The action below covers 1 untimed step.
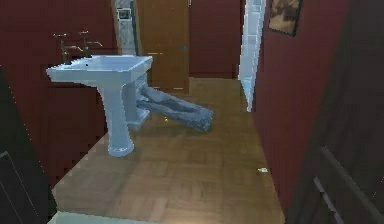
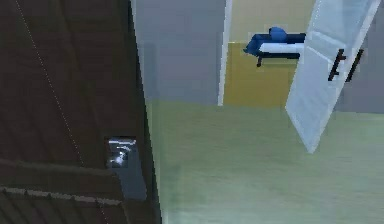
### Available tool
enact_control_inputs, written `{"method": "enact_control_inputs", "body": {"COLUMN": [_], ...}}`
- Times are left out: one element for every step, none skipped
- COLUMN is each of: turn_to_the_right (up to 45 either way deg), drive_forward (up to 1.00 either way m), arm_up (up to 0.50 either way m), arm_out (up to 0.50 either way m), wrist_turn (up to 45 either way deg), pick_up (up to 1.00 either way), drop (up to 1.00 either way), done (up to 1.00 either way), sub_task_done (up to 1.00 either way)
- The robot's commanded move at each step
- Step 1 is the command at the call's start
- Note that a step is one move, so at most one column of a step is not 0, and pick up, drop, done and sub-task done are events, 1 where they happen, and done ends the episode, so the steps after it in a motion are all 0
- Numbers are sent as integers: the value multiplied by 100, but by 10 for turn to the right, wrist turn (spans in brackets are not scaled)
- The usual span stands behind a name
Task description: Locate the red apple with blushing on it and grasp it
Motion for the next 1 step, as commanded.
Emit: {"method": "enact_control_inputs", "body": {"turn_to_the_right": [0], "drive_forward": [100], "arm_up": [0], "arm_out": [0], "wrist_turn": [0], "pick_up": [0], "drop": [0], "done": [0], "sub_task_done": [0]}}
